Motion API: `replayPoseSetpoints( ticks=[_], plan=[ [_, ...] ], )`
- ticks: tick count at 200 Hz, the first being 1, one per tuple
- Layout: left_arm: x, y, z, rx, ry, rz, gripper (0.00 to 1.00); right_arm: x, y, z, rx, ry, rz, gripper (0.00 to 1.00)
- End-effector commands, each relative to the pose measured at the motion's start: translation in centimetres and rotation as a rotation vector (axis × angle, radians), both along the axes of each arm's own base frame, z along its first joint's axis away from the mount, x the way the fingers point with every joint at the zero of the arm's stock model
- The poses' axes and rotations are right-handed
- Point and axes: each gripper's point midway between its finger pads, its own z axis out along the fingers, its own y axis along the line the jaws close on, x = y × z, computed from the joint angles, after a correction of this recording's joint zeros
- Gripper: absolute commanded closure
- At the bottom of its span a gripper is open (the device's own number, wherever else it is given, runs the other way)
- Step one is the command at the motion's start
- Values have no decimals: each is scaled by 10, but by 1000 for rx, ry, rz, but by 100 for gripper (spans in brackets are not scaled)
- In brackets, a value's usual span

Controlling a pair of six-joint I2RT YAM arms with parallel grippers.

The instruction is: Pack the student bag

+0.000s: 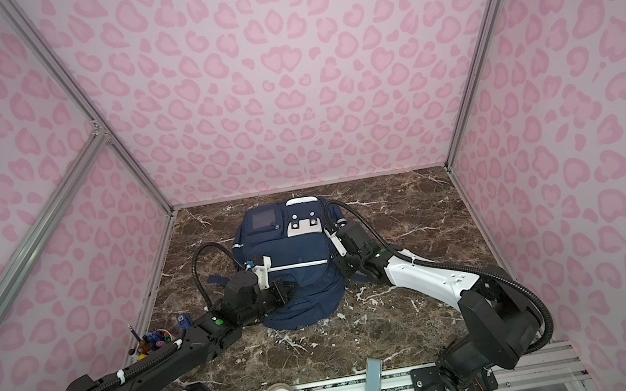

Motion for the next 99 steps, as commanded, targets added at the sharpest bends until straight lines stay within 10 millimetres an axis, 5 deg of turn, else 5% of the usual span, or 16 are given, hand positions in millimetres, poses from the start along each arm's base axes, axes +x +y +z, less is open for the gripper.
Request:
replayPoseSetpoints(
  ticks=[1,24,36,41,55,72,99],
  plan=[
    [-11,4,-9,69,36,-47,82,21,-34,15,-106,-106,-161,69],
    [-13,3,9,41,-6,-54,42,22,-45,30,-96,-147,-230,64],
    [-12,7,27,35,-78,-56,37,19,-53,42,-50,-191,-273,55],
    [-11,11,36,52,-117,-53,36,19,-58,48,-19,-216,-298,46],
    [-3,29,62,135,-247,-7,14,17,-74,65,70,-289,-376,1],
    [16,67,82,314,-420,138,1,17,-103,82,118,-378,-474,0],
    [44,134,98,620,-601,395,4,11,-142,87,41,-479,-537,0]
  ],
)
